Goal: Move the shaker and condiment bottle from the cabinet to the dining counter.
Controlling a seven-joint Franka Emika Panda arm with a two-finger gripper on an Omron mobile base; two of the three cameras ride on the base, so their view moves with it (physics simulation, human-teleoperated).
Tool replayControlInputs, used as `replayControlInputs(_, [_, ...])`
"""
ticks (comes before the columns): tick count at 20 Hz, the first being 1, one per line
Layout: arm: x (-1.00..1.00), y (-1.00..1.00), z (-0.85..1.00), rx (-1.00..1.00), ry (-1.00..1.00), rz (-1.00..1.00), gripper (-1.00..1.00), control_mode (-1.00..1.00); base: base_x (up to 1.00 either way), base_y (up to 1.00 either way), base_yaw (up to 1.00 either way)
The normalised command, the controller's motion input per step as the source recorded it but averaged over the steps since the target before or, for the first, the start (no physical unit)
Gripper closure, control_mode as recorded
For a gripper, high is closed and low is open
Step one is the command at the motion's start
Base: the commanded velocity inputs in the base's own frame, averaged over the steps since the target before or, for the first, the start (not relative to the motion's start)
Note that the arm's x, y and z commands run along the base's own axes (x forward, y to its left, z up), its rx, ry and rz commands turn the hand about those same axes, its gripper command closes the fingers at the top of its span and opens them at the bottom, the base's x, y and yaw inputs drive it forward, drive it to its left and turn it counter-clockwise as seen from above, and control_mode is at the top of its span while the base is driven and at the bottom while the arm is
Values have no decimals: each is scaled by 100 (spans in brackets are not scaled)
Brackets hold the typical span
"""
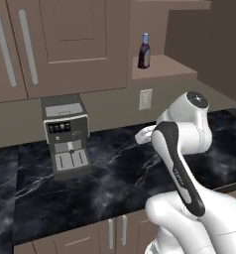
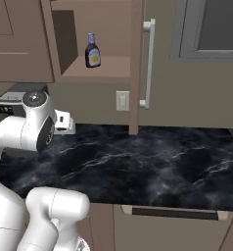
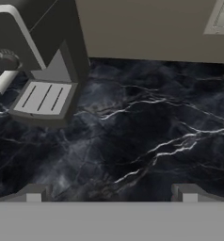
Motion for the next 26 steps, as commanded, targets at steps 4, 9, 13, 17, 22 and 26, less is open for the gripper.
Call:
replayControlInputs(4, [0, 0, 0, 0, 0, 0, -100, 100, 0, 0, 0])
replayControlInputs(9, [0, 0, 0, 0, 0, 0, -100, 100, 0, 0, 0])
replayControlInputs(13, [0, 0, 0, 0, 0, 0, -100, -100, 0, 0, 0])
replayControlInputs(17, [0, 0, 0, 0, 0, 0, -100, -100, 0, 0, 0])
replayControlInputs(22, [0, 0, 0, 0, 0, 0, -100, -100, 0, 0, 0])
replayControlInputs(26, [-19, -1, -1, 0, -12, 0, -100, -100, 0, 0, 0])
